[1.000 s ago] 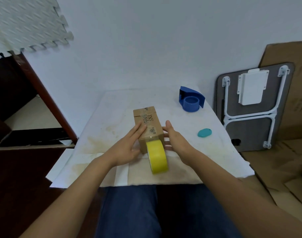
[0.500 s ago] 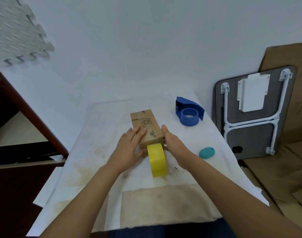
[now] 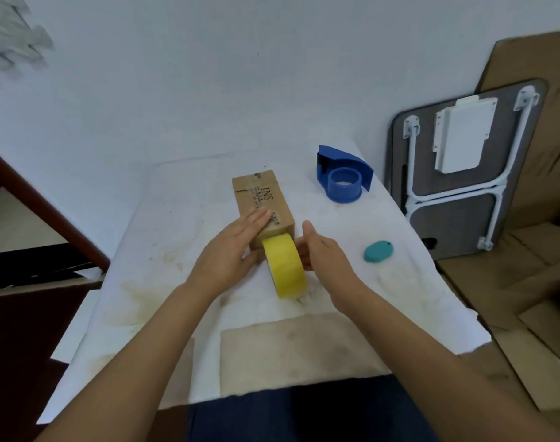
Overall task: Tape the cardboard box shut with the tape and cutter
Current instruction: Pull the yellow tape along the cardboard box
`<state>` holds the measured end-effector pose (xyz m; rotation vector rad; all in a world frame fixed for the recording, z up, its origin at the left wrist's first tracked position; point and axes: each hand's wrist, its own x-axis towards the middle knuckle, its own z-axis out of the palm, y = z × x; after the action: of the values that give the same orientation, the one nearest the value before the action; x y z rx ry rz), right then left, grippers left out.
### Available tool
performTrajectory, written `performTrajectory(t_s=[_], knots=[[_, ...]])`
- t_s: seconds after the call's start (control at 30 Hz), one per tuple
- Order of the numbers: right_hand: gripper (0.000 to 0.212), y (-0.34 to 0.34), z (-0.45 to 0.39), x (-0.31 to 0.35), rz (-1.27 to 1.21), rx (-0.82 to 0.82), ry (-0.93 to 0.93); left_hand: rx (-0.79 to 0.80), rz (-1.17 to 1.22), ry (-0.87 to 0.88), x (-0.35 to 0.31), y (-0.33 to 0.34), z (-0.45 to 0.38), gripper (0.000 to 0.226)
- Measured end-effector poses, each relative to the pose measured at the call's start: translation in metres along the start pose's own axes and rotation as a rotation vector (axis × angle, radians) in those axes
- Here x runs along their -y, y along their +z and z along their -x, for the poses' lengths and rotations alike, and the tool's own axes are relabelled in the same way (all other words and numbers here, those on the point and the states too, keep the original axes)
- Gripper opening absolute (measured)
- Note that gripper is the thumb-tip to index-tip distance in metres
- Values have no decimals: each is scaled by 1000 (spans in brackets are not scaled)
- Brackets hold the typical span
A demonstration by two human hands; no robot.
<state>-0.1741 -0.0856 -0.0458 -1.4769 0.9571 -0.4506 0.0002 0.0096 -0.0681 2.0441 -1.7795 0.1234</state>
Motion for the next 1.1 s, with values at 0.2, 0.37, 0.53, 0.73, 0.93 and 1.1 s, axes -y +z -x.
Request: performTrajectory(t_s=[0.2,0.37,0.53,0.73,0.93,1.1], knots=[[45,10,16,2,-128,234,10,6,41,-28,-1,-3,-1,72],[26,15,30,5,-182,276,-21,39,86,-41,-2,-4,-2,71],[23,14,35,15,-246,219,14,57,83,-46,-1,-6,-4,71],[23,17,41,17,-159,215,13,76,82,-59,-3,-7,-3,69],[25,11,47,8,-139,253,87,107,84,-85,-4,-7,-4,72],[24,9,44,12,-162,312,147,174,159,-132,-10,-20,-8,66]])
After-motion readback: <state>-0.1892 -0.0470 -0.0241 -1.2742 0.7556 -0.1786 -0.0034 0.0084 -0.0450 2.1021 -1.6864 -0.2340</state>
